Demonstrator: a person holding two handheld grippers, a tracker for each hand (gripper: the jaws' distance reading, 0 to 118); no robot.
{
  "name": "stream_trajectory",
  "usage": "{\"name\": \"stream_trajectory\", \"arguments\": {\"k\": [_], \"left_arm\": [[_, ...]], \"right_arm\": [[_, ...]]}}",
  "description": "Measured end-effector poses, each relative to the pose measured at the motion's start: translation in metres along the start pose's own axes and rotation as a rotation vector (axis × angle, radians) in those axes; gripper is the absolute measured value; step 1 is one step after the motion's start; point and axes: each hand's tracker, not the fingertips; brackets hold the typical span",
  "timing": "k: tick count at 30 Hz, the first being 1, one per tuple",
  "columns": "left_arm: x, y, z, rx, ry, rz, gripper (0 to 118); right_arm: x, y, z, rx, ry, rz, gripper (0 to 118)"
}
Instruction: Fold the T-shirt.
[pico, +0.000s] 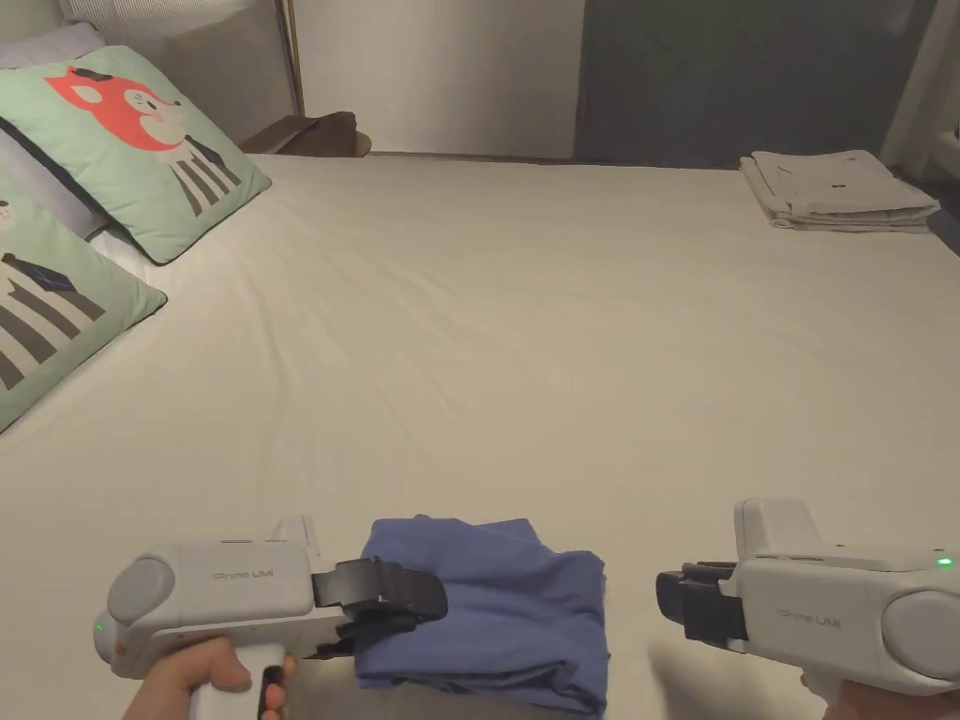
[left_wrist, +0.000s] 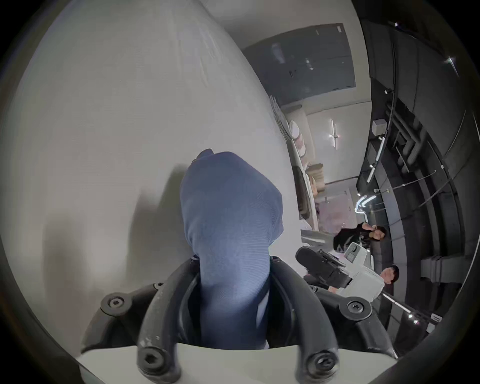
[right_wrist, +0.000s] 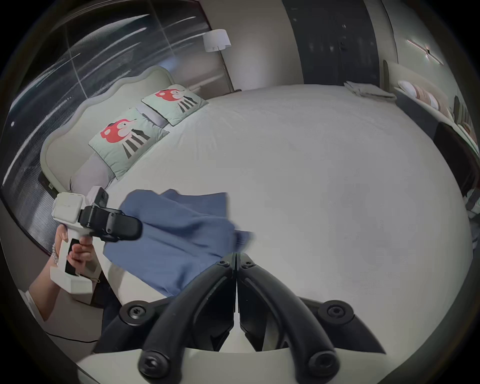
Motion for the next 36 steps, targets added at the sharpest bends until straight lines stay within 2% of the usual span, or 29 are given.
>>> {"name": "stream_trajectory", "arguments": {"k": [9, 13, 17, 18, 19, 21, 23, 25, 26, 29, 33, 34, 36], "left_arm": [[-0.068, 0.038, 0.161, 0.195, 0.212, 0.096, 21], [-0.111, 0.057, 0.204, 0.241, 0.276, 0.147, 21], [-0.129, 0.059, 0.216, 0.257, 0.319, 0.193, 22], [-0.133, 0.06, 0.215, 0.258, 0.333, 0.201, 26], [-0.135, 0.06, 0.212, 0.261, 0.353, 0.215, 36], [-0.143, 0.062, 0.209, 0.295, 0.409, 0.218, 39], [-0.135, 0.058, 0.206, 0.353, 0.496, 0.17, 69], [-0.107, 0.038, 0.197, 0.429, 0.607, 0.095, 107], [-0.097, 0.035, 0.199, 0.488, 0.685, 0.059, 111], [-0.079, 0.036, 0.211, 0.604, 0.807, -0.065, 110], [-0.038, 0.026, 0.204, 0.571, 0.736, -0.185, 109], [-0.026, 0.021, 0.195, 0.547, 0.696, -0.214, 100], [-0.002, 0.009, 0.168, 0.512, 0.653, -0.273, 61]], "right_arm": [[-0.041, 0.018, -0.039, -0.006, 0.033, 0.036, 0], [-0.053, 0.02, -0.049, -0.026, 0.043, 0.051, 0], [-0.055, 0.02, -0.056, -0.039, 0.037, 0.054, 0], [-0.054, 0.02, -0.056, -0.039, 0.037, 0.052, 0], [-0.054, 0.02, -0.056, -0.039, 0.036, 0.049, 0], [-0.054, 0.02, -0.054, -0.04, 0.036, 0.04, 0], [-0.053, 0.021, -0.052, -0.038, 0.032, 0.045, 0], [-0.051, 0.022, -0.046, -0.032, 0.023, 0.049, 0], [-0.049, 0.023, -0.044, -0.028, 0.021, 0.051, 0], [-0.043, 0.027, -0.038, -0.009, 0.017, 0.05, 0], [-0.036, 0.029, -0.029, 0.019, 0.012, 0.037, 0], [-0.035, 0.029, -0.027, 0.025, 0.013, 0.035, 0], [-0.031, 0.028, -0.022, 0.04, 0.012, 0.027, 0]]}}
